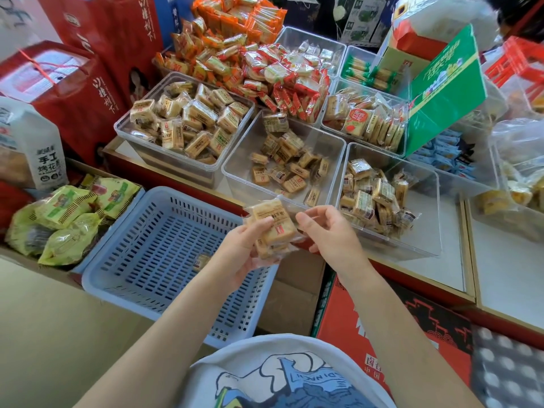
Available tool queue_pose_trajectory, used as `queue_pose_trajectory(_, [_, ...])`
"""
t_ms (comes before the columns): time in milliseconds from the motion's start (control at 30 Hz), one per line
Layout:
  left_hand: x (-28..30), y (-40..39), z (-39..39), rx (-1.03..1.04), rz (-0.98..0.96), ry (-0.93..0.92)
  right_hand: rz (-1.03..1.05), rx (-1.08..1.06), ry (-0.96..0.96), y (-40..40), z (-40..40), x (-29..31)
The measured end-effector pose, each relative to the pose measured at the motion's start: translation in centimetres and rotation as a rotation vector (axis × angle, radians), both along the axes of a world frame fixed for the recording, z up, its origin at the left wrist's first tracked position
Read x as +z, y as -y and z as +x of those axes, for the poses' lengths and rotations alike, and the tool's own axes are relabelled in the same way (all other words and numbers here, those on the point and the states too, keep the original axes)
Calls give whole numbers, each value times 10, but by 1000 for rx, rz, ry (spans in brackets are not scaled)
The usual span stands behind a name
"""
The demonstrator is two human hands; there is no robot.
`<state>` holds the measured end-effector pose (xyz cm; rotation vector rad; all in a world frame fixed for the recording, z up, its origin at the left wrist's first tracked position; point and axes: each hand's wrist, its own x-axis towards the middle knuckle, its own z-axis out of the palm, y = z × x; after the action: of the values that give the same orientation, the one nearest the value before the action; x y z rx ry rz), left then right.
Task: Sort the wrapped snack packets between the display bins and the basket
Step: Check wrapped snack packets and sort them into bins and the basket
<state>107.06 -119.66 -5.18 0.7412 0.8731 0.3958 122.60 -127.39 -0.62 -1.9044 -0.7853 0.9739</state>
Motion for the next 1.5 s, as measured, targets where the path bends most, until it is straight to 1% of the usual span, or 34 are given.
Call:
queue_pose_trajectory(67, [3, -2, -1, 62, -8, 4, -96, 90, 2, 1, -2, -2])
queue_pose_trajectory(133, [5, -2, -1, 76, -9, 2, -108, 121, -32, 2, -5, -3])
queue_pose_trajectory(200, [6, -2, -1, 81, -23, 4, -68, 111, -61, 3, -7, -3])
queue_pose_trajectory(267, [7, -1, -1, 79, -35, 17, -42, 102, -48, 3, -6, -3])
queue_pose_trajectory(467, [4, 1, 2, 115, 0, 87, -86, 74, -45, 3, -2, -4])
queue_pose_trajectory(533, [4, 0, 3, 119, 11, 97, -75, 52, -88, 3, -2, -3])
queue_pose_trajectory(800, [3, 5, 2, 70, 84, 126, 128, -60, -292, 1, -8, -11])
queue_pose_trajectory(933, [1, 4, 0, 105, 112, 93, 120, -100, -330, 1, -16, -14])
queue_pose_trajectory(1067, [-1, 6, -1, 141, 143, 55, 118, -143, -409, 3, -20, -17])
queue_pose_trajectory(1267, [-3, 9, -2, 154, 171, 75, 136, -147, -380, 6, -17, -16])
queue_pose_trajectory(1400, [-2, 12, -1, 135, 273, 64, 132, -167, -375, 10, -16, -20])
queue_pose_trajectory(1500, [-1, 16, 2, 149, 286, 73, 127, -158, -367, 11, -15, -20])
